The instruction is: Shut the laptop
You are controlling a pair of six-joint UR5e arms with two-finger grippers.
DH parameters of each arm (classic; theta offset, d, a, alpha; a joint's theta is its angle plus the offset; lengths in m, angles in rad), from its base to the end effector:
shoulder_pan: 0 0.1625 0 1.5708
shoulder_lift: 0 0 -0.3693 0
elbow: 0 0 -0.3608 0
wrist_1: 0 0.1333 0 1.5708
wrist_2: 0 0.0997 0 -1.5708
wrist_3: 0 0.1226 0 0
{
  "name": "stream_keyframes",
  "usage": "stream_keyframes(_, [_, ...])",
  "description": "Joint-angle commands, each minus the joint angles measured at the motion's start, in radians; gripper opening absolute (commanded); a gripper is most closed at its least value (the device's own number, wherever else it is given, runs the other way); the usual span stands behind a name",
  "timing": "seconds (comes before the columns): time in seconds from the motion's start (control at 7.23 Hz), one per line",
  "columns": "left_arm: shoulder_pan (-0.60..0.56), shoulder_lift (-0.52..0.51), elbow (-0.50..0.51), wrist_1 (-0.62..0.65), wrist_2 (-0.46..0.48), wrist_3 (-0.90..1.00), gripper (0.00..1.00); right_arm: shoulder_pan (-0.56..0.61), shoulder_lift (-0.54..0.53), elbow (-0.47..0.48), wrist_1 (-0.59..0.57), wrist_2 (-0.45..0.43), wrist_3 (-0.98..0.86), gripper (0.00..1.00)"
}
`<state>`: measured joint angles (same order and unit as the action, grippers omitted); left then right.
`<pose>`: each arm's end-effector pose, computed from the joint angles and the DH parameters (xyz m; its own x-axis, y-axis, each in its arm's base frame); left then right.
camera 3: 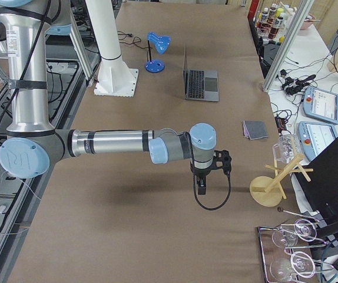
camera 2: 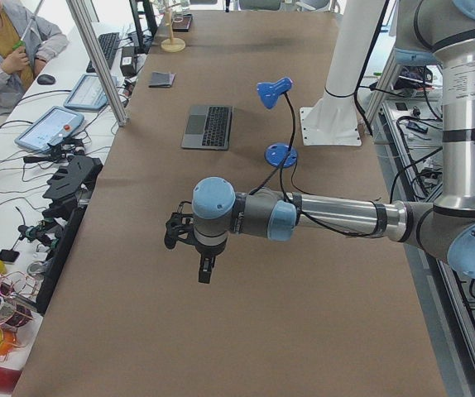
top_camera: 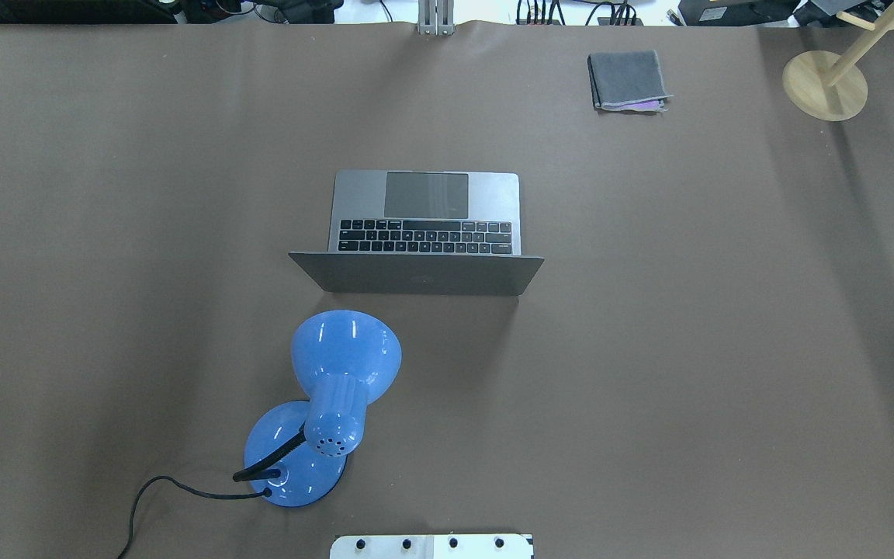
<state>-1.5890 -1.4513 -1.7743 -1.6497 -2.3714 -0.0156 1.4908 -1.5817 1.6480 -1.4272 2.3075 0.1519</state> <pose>-0.0531 -0.4268 0.5670 0.6979 0.0883 -0.7107 0.0288 0.9881 0.1511 0.0130 -0.4750 0.5759 0.7306 -0.0489 0.6811 -0.0328 0.9938 0.1065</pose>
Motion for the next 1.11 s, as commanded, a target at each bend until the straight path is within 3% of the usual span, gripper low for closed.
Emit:
stream_keyframes(0.0, [0.001,0.006,-0.01,0.001,0.003,0.002,0.98,0.003,-0.001,0.001,-0.004,0.006,0.001,1.0])
stream_keyframes(0.97, [0.004,0.035,-0.001,-0.024,-0.009,-0.003,0.98,0.0,-0.011,0.004,0.016,0.027,0.001,1.0])
